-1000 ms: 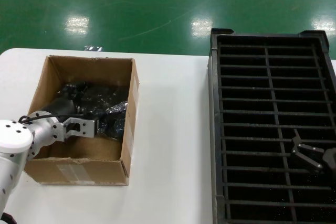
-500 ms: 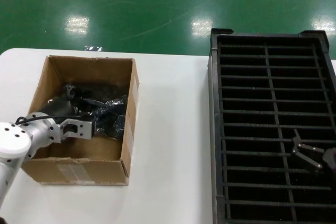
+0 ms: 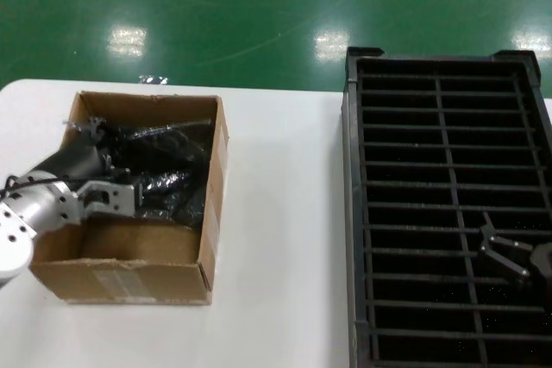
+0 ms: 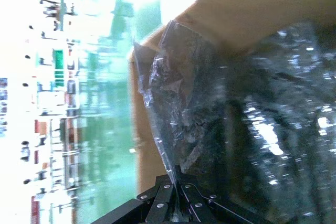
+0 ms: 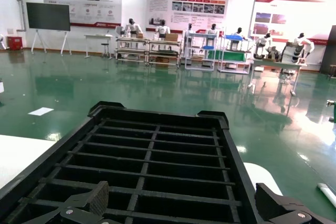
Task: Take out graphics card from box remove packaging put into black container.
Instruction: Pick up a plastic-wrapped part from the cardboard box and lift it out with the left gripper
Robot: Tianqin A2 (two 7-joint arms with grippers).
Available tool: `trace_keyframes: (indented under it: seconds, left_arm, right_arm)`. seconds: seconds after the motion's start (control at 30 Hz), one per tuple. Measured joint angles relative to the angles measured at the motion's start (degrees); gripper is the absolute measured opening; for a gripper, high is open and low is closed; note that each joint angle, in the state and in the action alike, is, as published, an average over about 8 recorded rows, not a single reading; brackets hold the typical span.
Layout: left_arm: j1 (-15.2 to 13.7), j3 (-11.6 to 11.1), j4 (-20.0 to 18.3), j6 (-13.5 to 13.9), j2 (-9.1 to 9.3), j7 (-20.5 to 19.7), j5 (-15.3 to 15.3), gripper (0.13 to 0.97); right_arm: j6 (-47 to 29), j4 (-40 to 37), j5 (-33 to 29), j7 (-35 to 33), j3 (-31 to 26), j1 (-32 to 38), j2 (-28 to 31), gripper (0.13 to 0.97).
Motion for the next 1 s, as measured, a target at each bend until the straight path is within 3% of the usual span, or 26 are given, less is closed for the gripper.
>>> trace_keyframes:
  seconds: [0.13,0.3,0.5,0.63,0.8,1.0]
  left_arm:
    - [3.57,-2.99,-7.8,0.19,-1.55,-5.96,5.81,0.14]
    - [9.74,-9.34,-19.67,1.51,-2.93,-12.74,13.23,0.139]
    - [18.27,-17.08,-34.48,3.54,-4.13,-18.75,18.36,0.139]
    - [23.97,-20.91,-43.4,4.28,-5.08,-21.38,18.7,0.139]
    - [31.18,-24.36,-53.26,4.52,-6.21,-24.0,16.84,0.139]
    - [37.92,-25.39,-60.44,3.65,-6.75,-25.61,13.68,0.139]
  right_arm:
    - [0.0,0.0,0.0,0.0,0.0,0.0,0.0,0.966]
    - [0.0,0.0,0.0,0.0,0.0,0.0,0.0,0.966]
    - [0.0,0.0,0.0,0.0,0.0,0.0,0.0,0.966]
    - [0.0,0.0,0.0,0.0,0.0,0.0,0.0,0.966]
    - [0.0,0.0,0.0,0.0,0.0,0.0,0.0,0.966]
    - [0.0,0.0,0.0,0.0,0.0,0.0,0.0,0.966]
